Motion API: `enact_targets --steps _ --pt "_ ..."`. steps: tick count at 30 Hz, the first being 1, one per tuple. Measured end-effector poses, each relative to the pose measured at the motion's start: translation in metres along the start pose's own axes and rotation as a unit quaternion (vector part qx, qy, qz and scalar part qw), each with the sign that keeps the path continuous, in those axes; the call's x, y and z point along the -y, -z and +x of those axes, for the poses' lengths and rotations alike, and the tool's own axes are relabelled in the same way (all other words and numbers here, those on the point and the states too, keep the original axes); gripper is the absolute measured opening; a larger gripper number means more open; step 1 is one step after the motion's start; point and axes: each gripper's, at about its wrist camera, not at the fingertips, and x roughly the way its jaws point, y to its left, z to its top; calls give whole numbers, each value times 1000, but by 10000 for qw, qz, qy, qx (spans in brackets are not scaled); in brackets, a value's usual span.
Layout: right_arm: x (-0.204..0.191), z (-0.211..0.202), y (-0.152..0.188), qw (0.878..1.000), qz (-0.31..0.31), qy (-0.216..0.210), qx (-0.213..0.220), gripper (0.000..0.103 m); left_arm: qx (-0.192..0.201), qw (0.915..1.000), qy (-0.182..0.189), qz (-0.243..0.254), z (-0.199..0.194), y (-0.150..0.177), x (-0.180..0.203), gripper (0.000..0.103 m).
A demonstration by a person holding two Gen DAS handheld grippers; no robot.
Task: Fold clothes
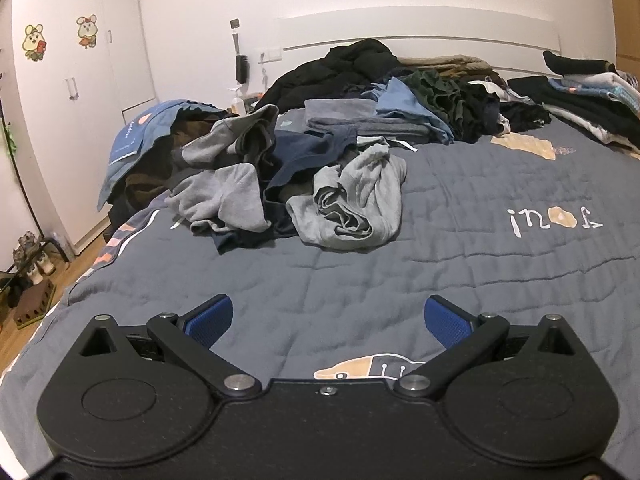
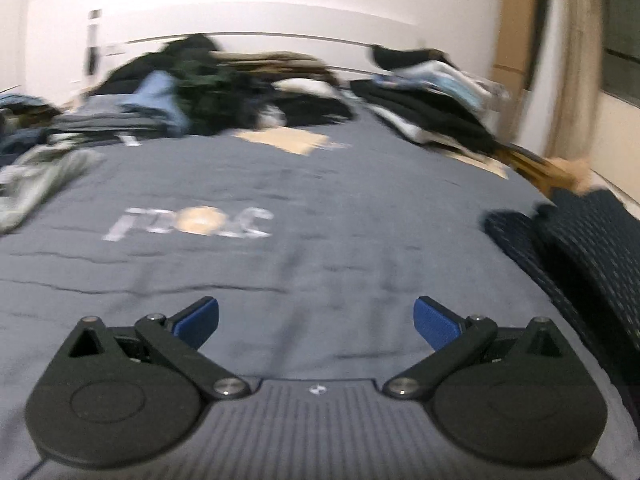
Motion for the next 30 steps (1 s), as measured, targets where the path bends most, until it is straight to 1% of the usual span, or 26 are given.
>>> enact_targets --steps 4,8,9,11,14,16,21,24,28,30 --pt "-36 -32 -20 9982 -300 -515 107 103 32 10000 -19 -29 3 -2 -5 103" --pt "-62 -58 -29 9938 -426 -992 266 103 131 9999 -8 -92 -2 -1 -9 103" --pt "-67 -63 -31 9927 -484 -1060 302 103 175 9998 -18 -113 -6 -3 -10 103" --pt "-78 -74 -33 9903 -601 -1196 373 103 136 9999 -32 -97 -7 -4 -10 103" --pt "-88 -85 -32 9881 -735 -1275 456 103 70 9999 -31 -70 -7 -4 -9 103" --pt "-89 -85 -31 9878 -778 -1286 416 103 60 10000 -28 -54 -8 -3 -9 103" --pt "-86 -87 -28 9895 -575 -1294 304 103 1 10000 -17 -91 -6 -3 -10 103" --pt "-87 -88 -28 9902 -517 -1259 315 103 -39 9999 -30 -119 -5 -1 -10 103" --pt "-89 -92 -29 9888 -485 -1370 341 103 -142 9998 -117 -108 -4 -2 -11 103" --pt "-90 -94 -29 9881 -497 -1412 355 103 -122 9998 -162 -64 -5 -1 -11 103"
